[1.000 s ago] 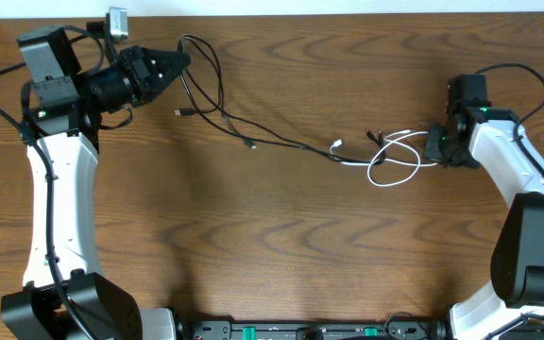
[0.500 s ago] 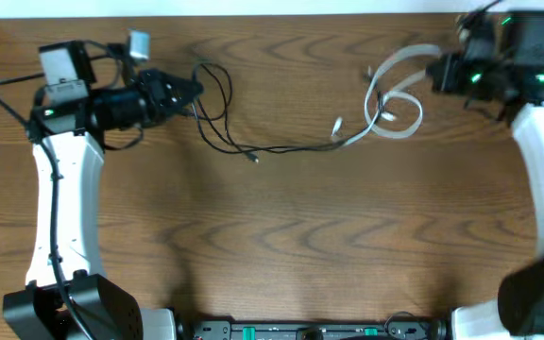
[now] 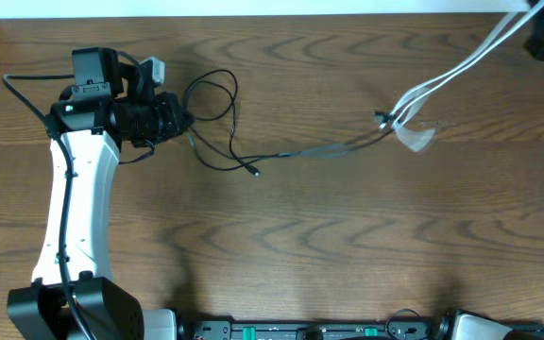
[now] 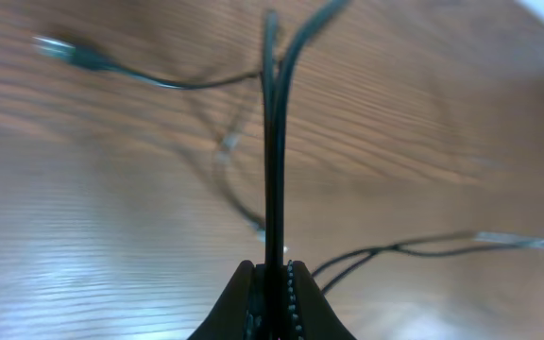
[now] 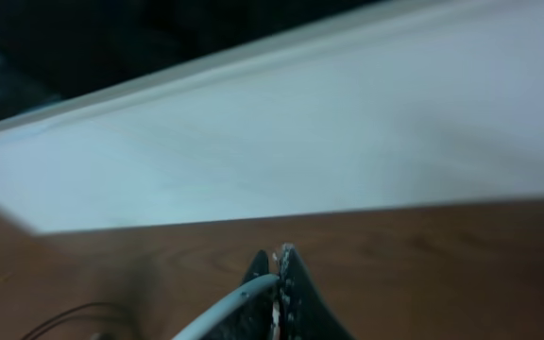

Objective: Untangle cables

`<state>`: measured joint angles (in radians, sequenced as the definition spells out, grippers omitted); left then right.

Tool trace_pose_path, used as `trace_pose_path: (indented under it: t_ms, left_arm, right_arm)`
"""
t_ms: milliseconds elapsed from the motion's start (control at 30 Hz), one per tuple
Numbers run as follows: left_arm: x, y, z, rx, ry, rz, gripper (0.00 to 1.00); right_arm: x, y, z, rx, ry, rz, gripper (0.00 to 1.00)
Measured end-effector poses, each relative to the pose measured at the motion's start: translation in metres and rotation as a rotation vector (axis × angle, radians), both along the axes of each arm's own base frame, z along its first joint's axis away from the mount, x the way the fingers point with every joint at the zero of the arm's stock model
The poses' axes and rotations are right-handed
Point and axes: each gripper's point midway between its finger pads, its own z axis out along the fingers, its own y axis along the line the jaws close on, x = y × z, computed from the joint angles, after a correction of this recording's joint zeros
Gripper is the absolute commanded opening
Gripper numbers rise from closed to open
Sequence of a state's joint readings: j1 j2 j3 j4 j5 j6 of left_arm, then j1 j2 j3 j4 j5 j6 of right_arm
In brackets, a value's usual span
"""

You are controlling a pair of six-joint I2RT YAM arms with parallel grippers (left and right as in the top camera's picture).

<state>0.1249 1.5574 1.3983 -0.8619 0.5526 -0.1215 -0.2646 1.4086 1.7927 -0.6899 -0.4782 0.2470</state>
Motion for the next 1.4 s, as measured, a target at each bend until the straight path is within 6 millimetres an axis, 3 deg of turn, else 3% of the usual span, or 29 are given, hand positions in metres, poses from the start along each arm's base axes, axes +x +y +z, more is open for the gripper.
trace_pose_path:
  t_ms: [167,300,400,533,800,933,1000,1067,1200,1267,1367,1400]
  left_arm:
    - [0.001,0.023,-0.009,0.132,0.016,0.060,0.07]
    - [0.002,0.030,-0.011,0.173,0.016,0.076,0.07]
    - [0.003,0.031,-0.011,0.182,0.014,0.073,0.07]
    - [0.004,0.016,-0.010,0.180,0.002,0.036,0.07]
    - [0.007,-0.057,0.002,0.092,-0.082,-0.156,0.07]
    - [0.003,-0.092,0.010,0.025,-0.106,-0.225,0.09]
    - [0.000,-0.103,0.012,0.000,-0.100,-0.237,0.27]
    - [-0.002,-0.108,0.013,-0.018,-0.091,-0.240,0.35]
    - [-0.006,-0.109,0.011,-0.031,-0.067,-0.236,0.37]
    - [-0.009,-0.110,0.010,-0.032,-0.053,-0.236,0.43]
    - [-0.016,-0.119,0.008,-0.035,-0.033,-0.256,0.70]
    - [-0.018,-0.124,0.008,-0.036,-0.030,-0.269,0.74]
  right_arm:
    - [-0.008,-0.065,-0.022,0.002,0.087,-0.210,0.01]
    - [-0.012,-0.087,-0.035,0.004,0.134,-0.263,0.01]
    - [-0.009,-0.080,-0.042,-0.001,0.152,-0.208,0.01]
    - [-0.002,-0.052,-0.061,0.011,0.206,-0.077,0.01]
    - [0.002,0.024,-0.095,0.006,0.329,0.162,0.01]
    - [0.001,0.052,-0.102,-0.002,0.354,0.237,0.01]
    - [0.000,0.061,-0.104,-0.013,0.364,0.256,0.01]
    - [0.000,0.062,-0.106,-0.028,0.371,0.246,0.01]
    - [0.002,0.052,-0.110,-0.061,0.383,0.191,0.01]
    - [0.004,0.047,-0.112,-0.078,0.388,0.164,0.01]
    - [0.005,0.043,-0.113,-0.092,0.392,0.141,0.01]
    - [0.005,0.042,-0.113,-0.094,0.392,0.136,0.01]
